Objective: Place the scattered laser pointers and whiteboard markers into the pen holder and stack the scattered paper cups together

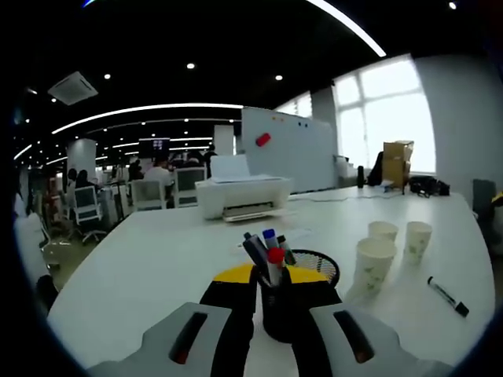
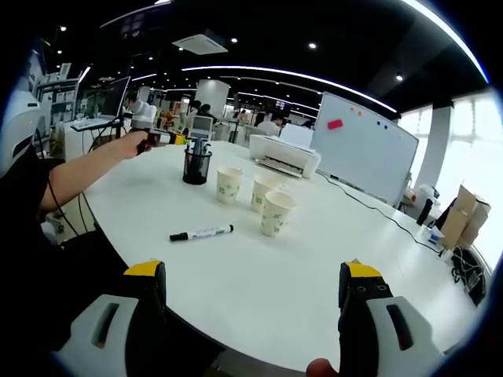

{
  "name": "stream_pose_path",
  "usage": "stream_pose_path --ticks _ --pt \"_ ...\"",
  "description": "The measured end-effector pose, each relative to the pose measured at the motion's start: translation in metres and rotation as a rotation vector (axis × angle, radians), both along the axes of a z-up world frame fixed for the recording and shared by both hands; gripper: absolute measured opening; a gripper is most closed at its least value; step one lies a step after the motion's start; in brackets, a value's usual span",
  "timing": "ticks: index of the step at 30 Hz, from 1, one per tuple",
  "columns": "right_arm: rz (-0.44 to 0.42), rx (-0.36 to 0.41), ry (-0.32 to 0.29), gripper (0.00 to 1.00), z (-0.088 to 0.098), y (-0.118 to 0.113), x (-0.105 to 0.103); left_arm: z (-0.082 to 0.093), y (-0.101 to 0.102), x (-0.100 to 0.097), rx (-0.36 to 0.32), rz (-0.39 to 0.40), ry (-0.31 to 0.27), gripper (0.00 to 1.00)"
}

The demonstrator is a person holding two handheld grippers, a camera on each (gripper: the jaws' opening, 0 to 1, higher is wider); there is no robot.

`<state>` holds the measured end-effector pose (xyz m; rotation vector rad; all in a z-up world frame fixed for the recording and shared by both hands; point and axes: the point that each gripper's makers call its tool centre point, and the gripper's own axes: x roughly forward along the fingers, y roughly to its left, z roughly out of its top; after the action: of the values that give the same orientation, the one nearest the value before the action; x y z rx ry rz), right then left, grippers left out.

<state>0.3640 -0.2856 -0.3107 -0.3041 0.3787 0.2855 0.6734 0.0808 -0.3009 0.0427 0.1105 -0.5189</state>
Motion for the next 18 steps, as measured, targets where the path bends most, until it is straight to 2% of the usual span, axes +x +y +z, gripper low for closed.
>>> stream_pose_path --ticks 14,18 --pt "0.003 0.000 0.002 0.86 -0.0006 0.0012 0.0013 -0.0006 0.0056 0.0011 0.012 0.017 -0.004 0.20" --pt "0.003 0.000 0.002 0.86 -0.0002 0.0011 0.0014 -0.0013 0.0047 -0.0009 0.012 0.016 -0.004 0.23"
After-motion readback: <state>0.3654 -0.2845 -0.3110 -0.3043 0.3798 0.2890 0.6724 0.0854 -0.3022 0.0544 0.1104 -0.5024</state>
